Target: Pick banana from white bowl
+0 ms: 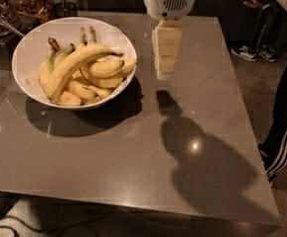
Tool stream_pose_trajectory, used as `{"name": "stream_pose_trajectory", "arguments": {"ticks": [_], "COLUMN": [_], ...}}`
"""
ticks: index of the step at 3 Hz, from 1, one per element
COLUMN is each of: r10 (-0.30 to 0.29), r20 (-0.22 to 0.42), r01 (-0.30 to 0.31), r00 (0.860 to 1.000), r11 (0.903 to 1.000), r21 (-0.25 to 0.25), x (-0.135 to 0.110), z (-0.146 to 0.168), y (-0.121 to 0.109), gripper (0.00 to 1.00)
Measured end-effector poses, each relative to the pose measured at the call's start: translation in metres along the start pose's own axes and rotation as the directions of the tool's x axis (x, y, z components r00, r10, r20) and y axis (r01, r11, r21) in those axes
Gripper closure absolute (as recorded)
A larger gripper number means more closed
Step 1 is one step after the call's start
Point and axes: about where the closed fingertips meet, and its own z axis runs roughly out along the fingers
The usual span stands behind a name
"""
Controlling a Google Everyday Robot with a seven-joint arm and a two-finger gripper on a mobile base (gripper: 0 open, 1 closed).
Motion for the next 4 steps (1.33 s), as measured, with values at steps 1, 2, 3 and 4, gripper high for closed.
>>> {"name": "stream_pose_trajectory", "arguments": {"ticks": [1, 2, 3, 4], "r10": [-0.061, -0.107, -0.156, -0.154], "r20": [-0.035, -0.065, -0.066, -0.058], "r01": [0.062, 0.109, 0.157, 0.156], "r00": [0.998, 0.992, 0.986, 0.986], "r11": [0.9977, 0.9934, 0.9874, 0.9870], "r21": [0.028, 0.036, 0.018, 0.036], "x": [-0.020, -0.039, -0.060, -0.062], "z": [0.002, 0.009, 0.019, 0.019], "y": [-0.018, -0.031, -0.036, -0.039], "gripper": [0.00, 0.00, 0.00, 0.00]}}
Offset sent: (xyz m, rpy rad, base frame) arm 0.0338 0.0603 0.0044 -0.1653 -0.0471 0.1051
